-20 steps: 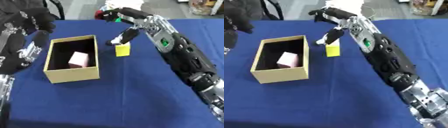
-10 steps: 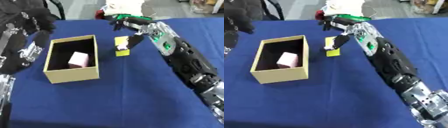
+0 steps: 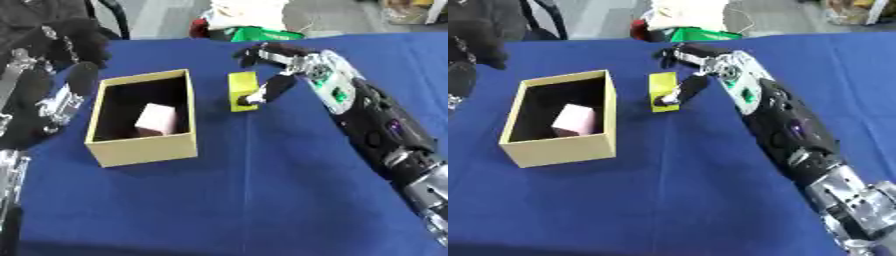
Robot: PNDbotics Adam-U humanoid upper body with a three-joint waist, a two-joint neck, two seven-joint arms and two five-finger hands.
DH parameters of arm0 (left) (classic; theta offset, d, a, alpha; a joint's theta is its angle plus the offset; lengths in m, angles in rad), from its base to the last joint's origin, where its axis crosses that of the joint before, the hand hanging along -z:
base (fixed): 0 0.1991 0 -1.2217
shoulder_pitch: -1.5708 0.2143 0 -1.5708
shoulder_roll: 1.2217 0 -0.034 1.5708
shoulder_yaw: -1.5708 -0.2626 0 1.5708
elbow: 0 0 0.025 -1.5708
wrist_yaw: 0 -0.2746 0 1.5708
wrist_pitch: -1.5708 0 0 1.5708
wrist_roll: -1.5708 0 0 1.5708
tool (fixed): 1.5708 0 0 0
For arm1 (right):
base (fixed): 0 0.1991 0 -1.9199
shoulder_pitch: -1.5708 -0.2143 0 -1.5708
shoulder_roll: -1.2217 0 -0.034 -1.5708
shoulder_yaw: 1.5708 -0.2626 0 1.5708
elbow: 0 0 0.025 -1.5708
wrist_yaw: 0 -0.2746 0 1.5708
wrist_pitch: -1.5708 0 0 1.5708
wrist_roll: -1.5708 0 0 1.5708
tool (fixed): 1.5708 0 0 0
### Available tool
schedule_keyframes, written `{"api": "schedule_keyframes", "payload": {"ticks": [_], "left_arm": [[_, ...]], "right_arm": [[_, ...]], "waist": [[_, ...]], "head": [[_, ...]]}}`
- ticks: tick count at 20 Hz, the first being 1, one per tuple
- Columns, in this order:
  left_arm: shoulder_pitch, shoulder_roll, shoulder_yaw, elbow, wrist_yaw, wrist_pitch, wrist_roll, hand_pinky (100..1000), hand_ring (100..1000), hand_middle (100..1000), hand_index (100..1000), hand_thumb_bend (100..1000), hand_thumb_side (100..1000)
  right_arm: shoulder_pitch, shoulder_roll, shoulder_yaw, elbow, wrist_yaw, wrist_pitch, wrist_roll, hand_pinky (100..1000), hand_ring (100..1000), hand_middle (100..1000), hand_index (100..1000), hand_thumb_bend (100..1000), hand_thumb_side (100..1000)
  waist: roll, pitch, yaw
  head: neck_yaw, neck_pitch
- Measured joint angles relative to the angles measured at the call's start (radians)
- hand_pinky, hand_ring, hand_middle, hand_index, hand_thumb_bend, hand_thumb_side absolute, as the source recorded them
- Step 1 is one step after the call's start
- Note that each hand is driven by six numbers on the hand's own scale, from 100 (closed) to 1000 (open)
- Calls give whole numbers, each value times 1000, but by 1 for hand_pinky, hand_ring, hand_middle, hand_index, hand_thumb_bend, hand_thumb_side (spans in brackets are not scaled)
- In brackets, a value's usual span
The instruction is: Pick up objects on the table and place them in the box.
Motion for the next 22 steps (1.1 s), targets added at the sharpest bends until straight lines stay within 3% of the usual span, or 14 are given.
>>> {"api": "schedule_keyframes", "payload": {"ticks": [10, 14, 22], "left_arm": [[1, 0, 0, 6, -1, 0, 0, 648, 669, 668, 841, 325, 635], [2, 0, 0, 6, -1, 0, 0, 647, 669, 667, 840, 327, 635], [2, 0, 0, 6, -1, 0, 0, 646, 669, 666, 840, 329, 636]], "right_arm": [[7, -4, -11, 37, 42, -5, -31, 871, 839, 778, 946, 523, 442], [8, -4, -11, 54, 65, -4, -47, 878, 856, 826, 947, 513, 442], [12, -1, -17, 83, 91, -5, -71, 874, 847, 799, 905, 479, 442]], "waist": [[3, 2, 0], [8, 5, 0], [12, 7, 3]], "head": [[2, -6], [0, -9], [-4, -12]]}}
